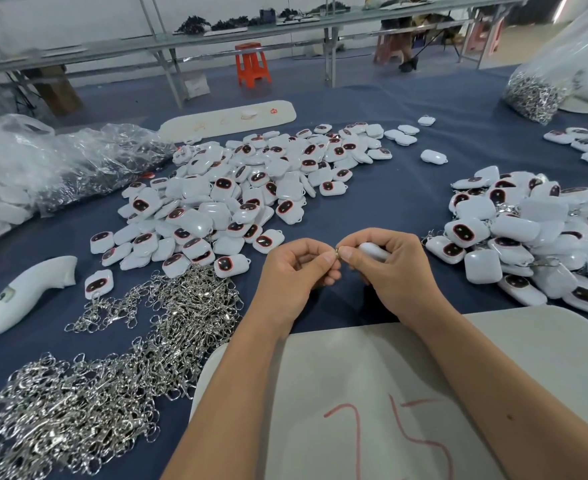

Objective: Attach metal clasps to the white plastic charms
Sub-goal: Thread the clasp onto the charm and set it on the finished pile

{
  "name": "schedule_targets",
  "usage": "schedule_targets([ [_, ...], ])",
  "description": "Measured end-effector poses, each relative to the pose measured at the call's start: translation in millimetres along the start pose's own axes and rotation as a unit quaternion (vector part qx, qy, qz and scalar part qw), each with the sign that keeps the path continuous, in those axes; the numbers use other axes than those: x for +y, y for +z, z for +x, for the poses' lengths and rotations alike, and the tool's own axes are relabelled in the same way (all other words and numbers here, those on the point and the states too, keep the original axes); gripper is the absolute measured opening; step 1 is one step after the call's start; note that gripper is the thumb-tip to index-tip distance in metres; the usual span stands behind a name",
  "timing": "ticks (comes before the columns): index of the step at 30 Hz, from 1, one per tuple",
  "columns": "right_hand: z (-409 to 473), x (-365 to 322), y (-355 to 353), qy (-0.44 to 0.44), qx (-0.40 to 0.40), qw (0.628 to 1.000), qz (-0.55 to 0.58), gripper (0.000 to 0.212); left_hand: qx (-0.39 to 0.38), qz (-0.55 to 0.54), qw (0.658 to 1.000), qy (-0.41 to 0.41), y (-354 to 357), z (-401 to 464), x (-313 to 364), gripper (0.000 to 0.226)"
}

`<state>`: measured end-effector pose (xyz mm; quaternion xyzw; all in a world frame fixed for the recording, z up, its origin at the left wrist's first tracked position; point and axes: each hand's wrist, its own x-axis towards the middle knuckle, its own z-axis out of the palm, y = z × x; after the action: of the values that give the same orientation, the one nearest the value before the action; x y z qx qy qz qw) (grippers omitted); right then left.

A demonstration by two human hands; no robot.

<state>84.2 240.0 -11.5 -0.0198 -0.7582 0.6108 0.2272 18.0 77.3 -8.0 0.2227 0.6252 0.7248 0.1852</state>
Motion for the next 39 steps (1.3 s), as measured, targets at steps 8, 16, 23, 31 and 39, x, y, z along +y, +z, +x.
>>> schedule_targets([
  [8, -2.5, -5.2, 1.9, -0.017, 0.013, 1.0, -0.02, 0.017, 0.006, -0.006, 1.0, -0.009, 0.2, 0.8, 0.0, 0.015],
  [16, -3.5, -7.9, 2.8, -0.029, 0.027, 0.998, -0.043, 0.017, 0.007, -0.015, 1.0, -0.012, 1.6, 0.3, 0.5, 0.017],
  [23, -4.4, -8.8, 3.0, -0.03, 0.032, 0.998, -0.049, 0.016, 0.005, -0.015, 1.0, -0.017, 1.5, 0.1, 0.7, 0.018],
  [31, -4.6, -9.6, 3.4, -0.029, 0.037, 0.997, -0.054, 0.016, 0.01, -0.015, 1.0, -0.022, 2.9, -0.4, 2.2, 0.021],
  [39, -5.4, -10.2, 3.7, -0.031, 0.044, 0.997, -0.058, 0.015, 0.019, -0.014, 0.999, -0.023, 5.2, -0.4, 2.3, 0.017],
])
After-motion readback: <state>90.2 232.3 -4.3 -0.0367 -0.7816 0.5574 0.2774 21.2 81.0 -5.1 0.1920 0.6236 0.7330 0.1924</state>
